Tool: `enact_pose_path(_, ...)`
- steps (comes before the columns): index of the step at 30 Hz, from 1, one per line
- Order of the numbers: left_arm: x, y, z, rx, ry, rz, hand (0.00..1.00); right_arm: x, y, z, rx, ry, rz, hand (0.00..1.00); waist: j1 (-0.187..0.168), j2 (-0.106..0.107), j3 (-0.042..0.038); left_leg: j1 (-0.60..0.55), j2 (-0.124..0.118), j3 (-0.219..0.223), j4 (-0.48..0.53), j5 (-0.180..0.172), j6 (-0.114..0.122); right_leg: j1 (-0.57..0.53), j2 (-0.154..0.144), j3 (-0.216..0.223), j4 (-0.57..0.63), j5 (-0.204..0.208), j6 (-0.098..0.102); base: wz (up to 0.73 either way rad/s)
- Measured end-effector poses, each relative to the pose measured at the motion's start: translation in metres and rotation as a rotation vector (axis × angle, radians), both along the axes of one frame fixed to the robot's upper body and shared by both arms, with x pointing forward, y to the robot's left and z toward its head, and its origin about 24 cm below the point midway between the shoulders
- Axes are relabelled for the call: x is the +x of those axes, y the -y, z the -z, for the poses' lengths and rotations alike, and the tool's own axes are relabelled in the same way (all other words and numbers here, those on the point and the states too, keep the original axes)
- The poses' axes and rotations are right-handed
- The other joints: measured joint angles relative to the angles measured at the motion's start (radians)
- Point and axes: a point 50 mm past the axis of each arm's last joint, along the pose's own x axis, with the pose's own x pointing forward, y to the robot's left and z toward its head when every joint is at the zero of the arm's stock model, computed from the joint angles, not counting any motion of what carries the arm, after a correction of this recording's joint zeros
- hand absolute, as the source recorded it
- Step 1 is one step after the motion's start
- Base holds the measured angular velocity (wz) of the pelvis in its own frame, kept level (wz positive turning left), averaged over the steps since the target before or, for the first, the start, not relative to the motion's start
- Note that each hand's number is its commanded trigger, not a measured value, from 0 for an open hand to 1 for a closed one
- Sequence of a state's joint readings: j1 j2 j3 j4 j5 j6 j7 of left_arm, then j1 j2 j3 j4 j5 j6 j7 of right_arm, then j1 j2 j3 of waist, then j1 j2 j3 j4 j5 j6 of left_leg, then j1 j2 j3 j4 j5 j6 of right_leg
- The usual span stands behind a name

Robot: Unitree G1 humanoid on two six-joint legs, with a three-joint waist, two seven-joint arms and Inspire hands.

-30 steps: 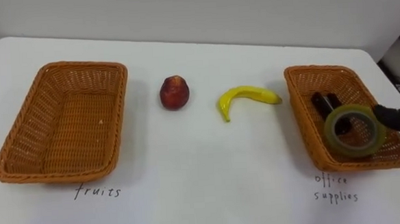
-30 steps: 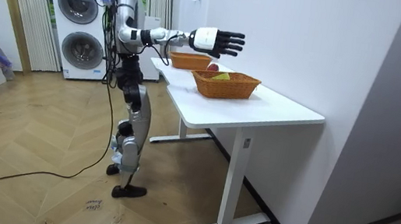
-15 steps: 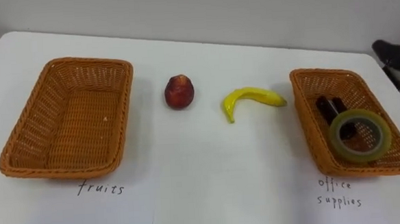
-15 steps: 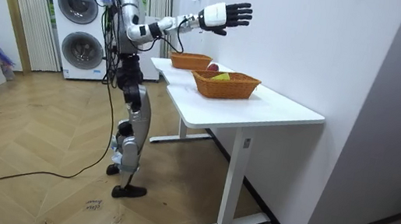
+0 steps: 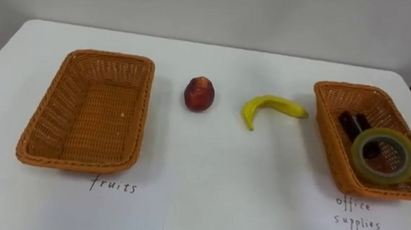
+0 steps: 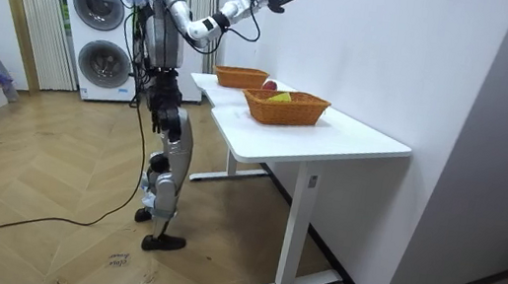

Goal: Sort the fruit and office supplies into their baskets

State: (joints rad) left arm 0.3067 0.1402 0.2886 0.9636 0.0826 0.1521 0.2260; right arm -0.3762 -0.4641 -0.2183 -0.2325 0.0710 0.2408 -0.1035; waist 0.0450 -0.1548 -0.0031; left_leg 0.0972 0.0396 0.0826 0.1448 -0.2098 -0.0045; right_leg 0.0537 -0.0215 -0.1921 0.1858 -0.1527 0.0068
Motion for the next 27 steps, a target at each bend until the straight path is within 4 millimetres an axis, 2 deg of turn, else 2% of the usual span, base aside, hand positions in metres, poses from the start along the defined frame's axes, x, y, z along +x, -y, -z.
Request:
enact_pose_path(4, -0.001, -0.005, -0.002, 0.026, -0.023, 0.047, 0.00, 0.007, -0.012, 0.010, -0.030, -0.071, -0.082, 0.00, 0.031, -0.005, 0.0022, -0.011, -0.001, -0.009, 0.004, 0.000, 0.000, -0.003, -0.002, -0.011, -0.001, 0.000, 0.000, 0.08)
enact_pose_path(8, -0.001, -0.011, -0.004, 0.038, -0.041, 0.078, 0.00, 0.010, -0.023, 0.016, -0.099, -0.118, -0.140, 0.00, 0.043, -0.009, 0.0032, -0.029, -0.004, -0.033, 0.012, 0.000, 0.000, -0.004, -0.005, -0.035, -0.003, 0.000, 0.000, 0.20)
enact_pose_path(14, 0.004, -0.008, -0.002, 0.017, -0.043, 0.097, 0.00, 0.017, -0.040, 0.030, -0.239, -0.206, -0.188, 0.00, 0.076, -0.005, 0.0056, -0.067, -0.007, -0.034, 0.027, 0.001, 0.000, -0.031, -0.011, -0.057, -0.005, 0.000, 0.000, 0.03)
enact_pose_path(18, 0.008, -0.005, -0.001, 0.001, -0.040, 0.124, 0.00, 0.024, -0.044, 0.044, -0.270, -0.276, -0.206, 0.00, 0.093, -0.002, 0.0073, -0.083, -0.008, -0.035, 0.031, 0.001, 0.000, -0.040, -0.011, -0.061, -0.017, 0.000, 0.000, 0.01)
enact_pose_path(23, 0.039, 0.001, -0.001, -0.017, 0.024, 0.182, 0.00, 0.035, -0.040, 0.076, -0.270, -0.423, -0.200, 0.00, 0.097, -0.008, 0.0050, -0.141, -0.013, -0.055, 0.056, 0.004, 0.001, -0.081, -0.017, -0.080, -0.015, 0.002, -0.003, 0.12)
enact_pose_path(27, 0.054, -0.001, -0.002, -0.009, 0.064, 0.199, 0.00, 0.038, -0.046, 0.082, -0.323, -0.464, -0.226, 0.00, 0.100, -0.017, 0.0093, -0.157, -0.015, -0.050, 0.052, 0.010, 0.003, -0.104, -0.019, -0.068, -0.013, 0.002, -0.004, -0.05)
